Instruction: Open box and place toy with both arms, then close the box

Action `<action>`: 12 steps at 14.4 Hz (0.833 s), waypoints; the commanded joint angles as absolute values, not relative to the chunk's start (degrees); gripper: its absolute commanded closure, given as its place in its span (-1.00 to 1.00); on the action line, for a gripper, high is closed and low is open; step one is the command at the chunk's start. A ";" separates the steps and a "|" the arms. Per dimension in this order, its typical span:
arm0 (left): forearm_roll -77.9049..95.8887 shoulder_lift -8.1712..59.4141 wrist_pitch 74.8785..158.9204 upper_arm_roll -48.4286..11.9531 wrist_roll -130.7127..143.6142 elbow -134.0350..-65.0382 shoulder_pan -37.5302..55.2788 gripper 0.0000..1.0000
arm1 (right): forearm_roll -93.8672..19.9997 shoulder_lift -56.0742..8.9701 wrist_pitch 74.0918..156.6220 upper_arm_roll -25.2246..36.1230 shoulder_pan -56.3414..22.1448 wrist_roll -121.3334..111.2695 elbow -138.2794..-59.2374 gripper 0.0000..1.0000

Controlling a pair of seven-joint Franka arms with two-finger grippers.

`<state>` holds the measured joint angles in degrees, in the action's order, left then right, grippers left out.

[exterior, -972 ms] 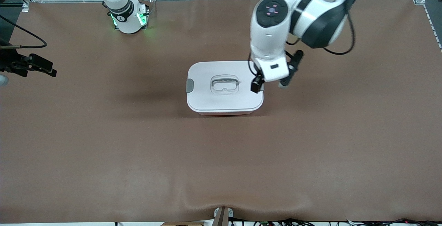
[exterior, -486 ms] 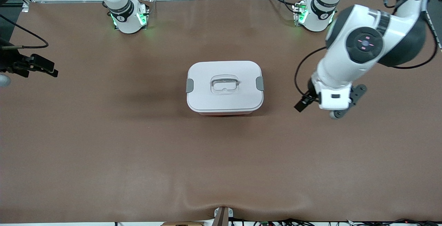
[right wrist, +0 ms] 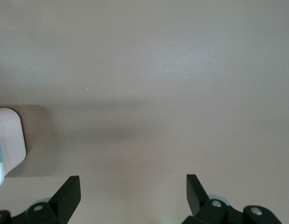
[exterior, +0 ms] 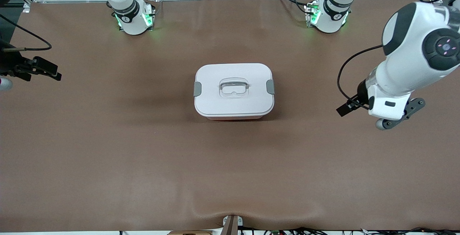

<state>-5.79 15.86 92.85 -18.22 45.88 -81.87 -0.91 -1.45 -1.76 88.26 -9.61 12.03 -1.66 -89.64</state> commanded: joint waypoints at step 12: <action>-3.78 -3.95 91.14 -7.03 13.54 -97.30 -0.61 -1.00 | -2.37 -1.49 87.80 -9.41 13.01 -0.88 -89.56 -1.00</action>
